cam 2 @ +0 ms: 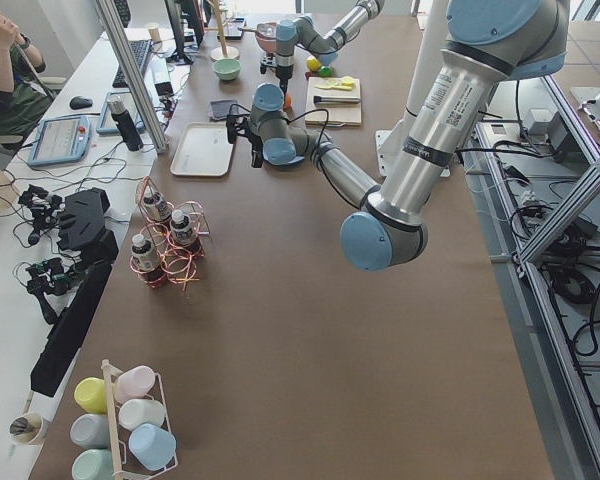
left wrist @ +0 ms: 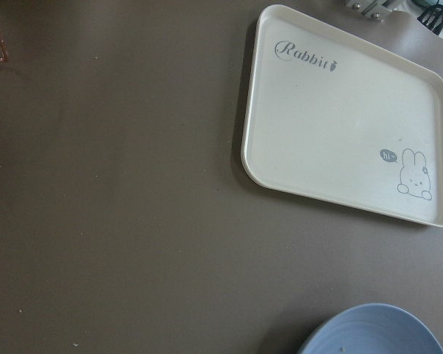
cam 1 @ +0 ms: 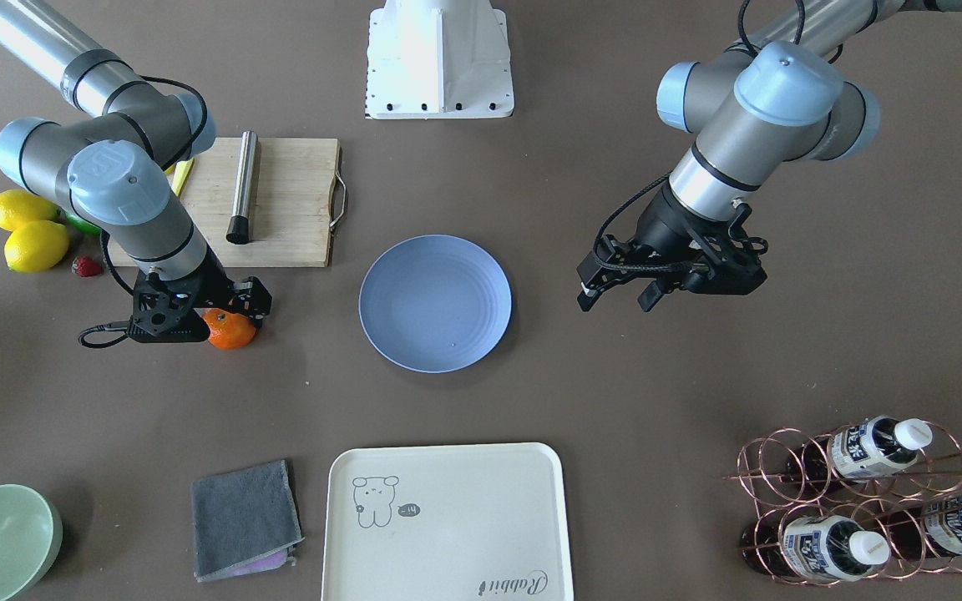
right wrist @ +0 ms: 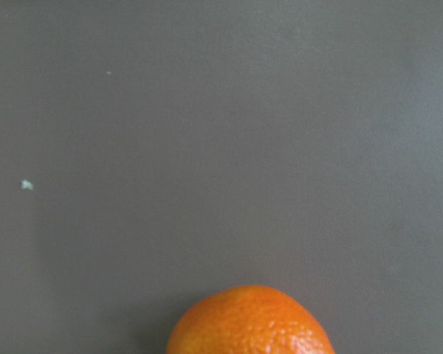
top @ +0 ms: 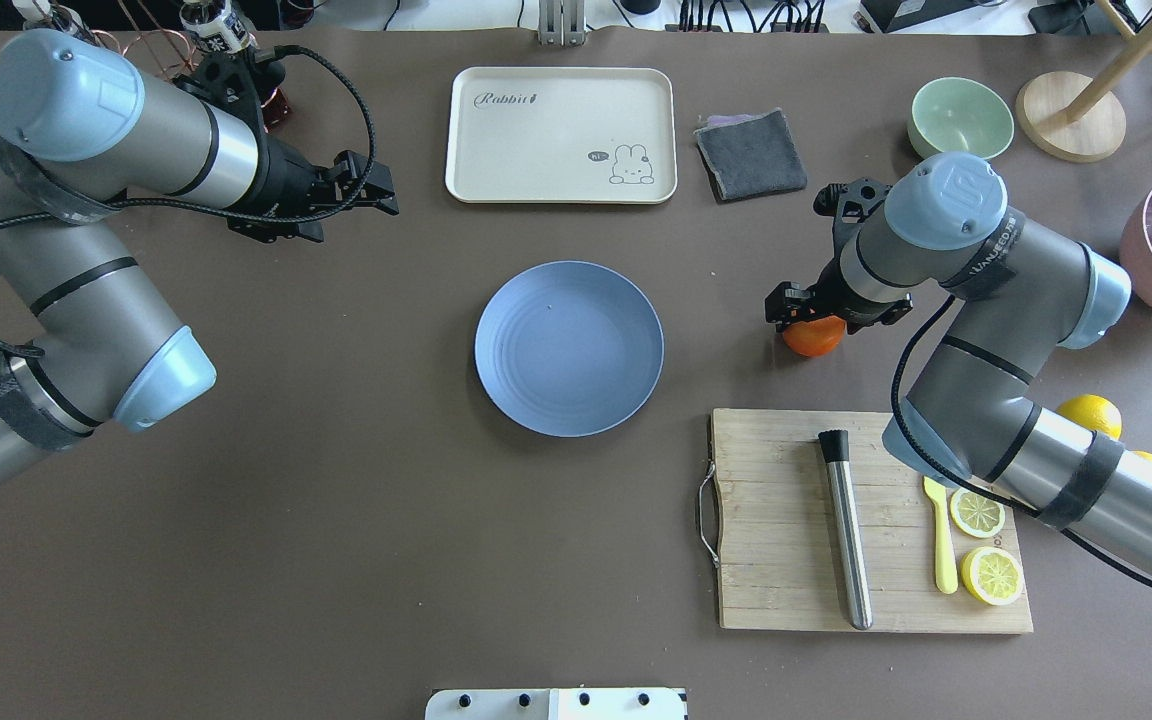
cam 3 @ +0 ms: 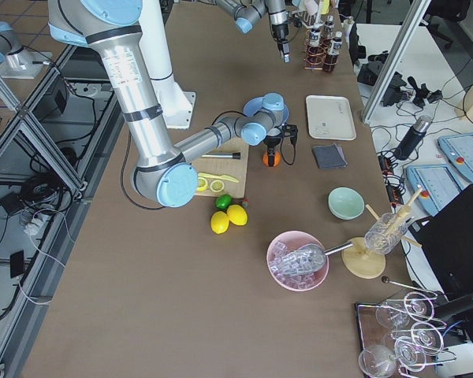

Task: Pick orange to plate
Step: 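Close the right gripper on the orange and lift it, then carry the orange with the right gripper onto the blue plate and release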

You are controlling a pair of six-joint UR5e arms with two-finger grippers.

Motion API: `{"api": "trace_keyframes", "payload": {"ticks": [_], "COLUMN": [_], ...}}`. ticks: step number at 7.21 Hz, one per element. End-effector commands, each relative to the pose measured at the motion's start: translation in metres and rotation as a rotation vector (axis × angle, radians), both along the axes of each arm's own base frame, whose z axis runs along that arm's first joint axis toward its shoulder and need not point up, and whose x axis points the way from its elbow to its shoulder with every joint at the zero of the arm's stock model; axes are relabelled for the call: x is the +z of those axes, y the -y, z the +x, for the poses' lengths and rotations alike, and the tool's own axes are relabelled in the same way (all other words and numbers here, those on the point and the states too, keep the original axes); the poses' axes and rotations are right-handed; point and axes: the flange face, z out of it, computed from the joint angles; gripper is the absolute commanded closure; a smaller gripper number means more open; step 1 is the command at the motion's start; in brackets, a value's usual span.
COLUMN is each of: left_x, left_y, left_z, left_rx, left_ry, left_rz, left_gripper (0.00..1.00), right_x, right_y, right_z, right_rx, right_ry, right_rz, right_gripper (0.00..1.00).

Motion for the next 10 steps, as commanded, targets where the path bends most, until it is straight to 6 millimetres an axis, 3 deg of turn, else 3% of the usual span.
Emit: {"api": "trace_keyframes", "payload": {"ticks": [1, 2, 3, 4, 5, 6, 8, 10], "left_x": [0.0, -0.001, 0.0, 0.014, 0.047, 0.068, 0.068, 0.08], "left_y": [0.0, 0.0, 0.005, 0.02, 0.016, 0.019, 0.025, 0.026], "left_z": [-0.001, -0.001, -0.008, -0.04, -0.078, -0.099, -0.12, -0.13], "left_rx": [0.0, 0.002, 0.002, 0.037, 0.07, 0.085, 0.058, 0.048], "left_ry": [-0.001, -0.002, 0.0, 0.071, 0.154, 0.21, 0.213, 0.229], "left_rz": [0.0, 0.001, 0.0, 0.076, 0.185, 0.244, 0.254, 0.241], "left_gripper": [0.02, 0.02, 0.02, 0.02, 0.02, 0.02, 0.02, 0.02], "right_x": [-0.003, -0.022, -0.054, -0.09, -0.121, -0.146, -0.223, -0.239], "right_y": [0.002, 0.009, 0.01, 0.009, 0.0, -0.013, -0.039, -0.033], "right_z": [0.0, 0.007, 0.024, 0.016, -0.006, -0.03, -0.101, -0.161], "right_rx": [0.007, 0.024, 0.04, 0.061, 0.05, 0.048, 0.065, 0.071], "right_ry": [0.014, 0.043, 0.095, 0.156, 0.19, 0.203, 0.125, 0.068], "right_rz": [0.009, 0.015, 0.03, 0.003, 0.016, 0.027, 0.037, 0.041], "right_gripper": [1.0, 1.0, 1.0, 1.0, 1.0, 1.0, 1.0, 1.0]}}
